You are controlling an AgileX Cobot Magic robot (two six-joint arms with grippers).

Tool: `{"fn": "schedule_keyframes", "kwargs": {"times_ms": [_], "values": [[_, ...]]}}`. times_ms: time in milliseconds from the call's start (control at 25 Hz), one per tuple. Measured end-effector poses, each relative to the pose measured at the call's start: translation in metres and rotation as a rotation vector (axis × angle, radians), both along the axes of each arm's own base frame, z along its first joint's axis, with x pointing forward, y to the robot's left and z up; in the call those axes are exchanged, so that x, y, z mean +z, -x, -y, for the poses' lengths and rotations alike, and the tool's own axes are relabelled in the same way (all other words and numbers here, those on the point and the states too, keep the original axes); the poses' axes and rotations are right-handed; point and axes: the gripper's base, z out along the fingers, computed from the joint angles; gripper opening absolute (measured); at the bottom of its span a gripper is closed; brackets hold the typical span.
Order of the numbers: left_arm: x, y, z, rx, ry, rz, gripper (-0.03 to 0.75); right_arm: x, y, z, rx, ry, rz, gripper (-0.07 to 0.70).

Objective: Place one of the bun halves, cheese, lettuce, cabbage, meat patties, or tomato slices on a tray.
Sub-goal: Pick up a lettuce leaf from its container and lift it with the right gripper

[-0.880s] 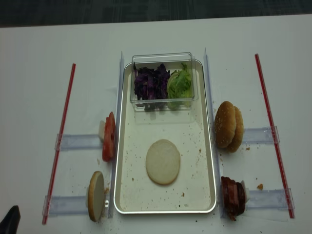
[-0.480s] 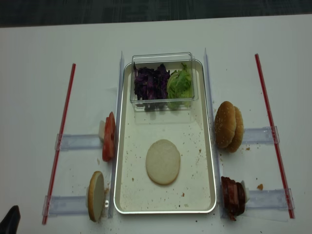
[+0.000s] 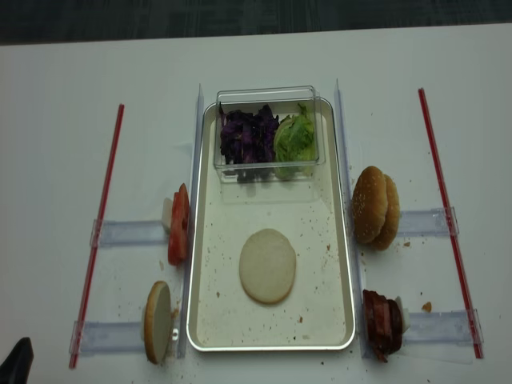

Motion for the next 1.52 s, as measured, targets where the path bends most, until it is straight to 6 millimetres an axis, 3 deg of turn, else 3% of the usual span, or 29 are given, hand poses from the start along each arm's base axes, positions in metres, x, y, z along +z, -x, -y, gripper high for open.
{"fn": "schedule_keyframes", "kwargs": {"times_ms": [280,800,1040,1520], "values": [[0.0,0.0,0.0,0.0,0.0,0.0,0.565,0.0,-0.015,0.002,0.005,-0.008,-0.106,0.692],[0.0,0.0,0.0,0.0,0.0,0.0,0.565,-0.015,-0.077,0.011,-0.002,-0.08,-0.55,0.692],[0.0,0.0,0.0,0.0,0.0,0.0,0.565,-0.032,-0.104,0.015,-0.005,-0.113,-0.763,0.692],[0.0,0.0,0.0,0.0,0.0,0.0,0.565,-0.049,-0.123,0.02,-0.017,-0.102,-0.885,0.692]]}}
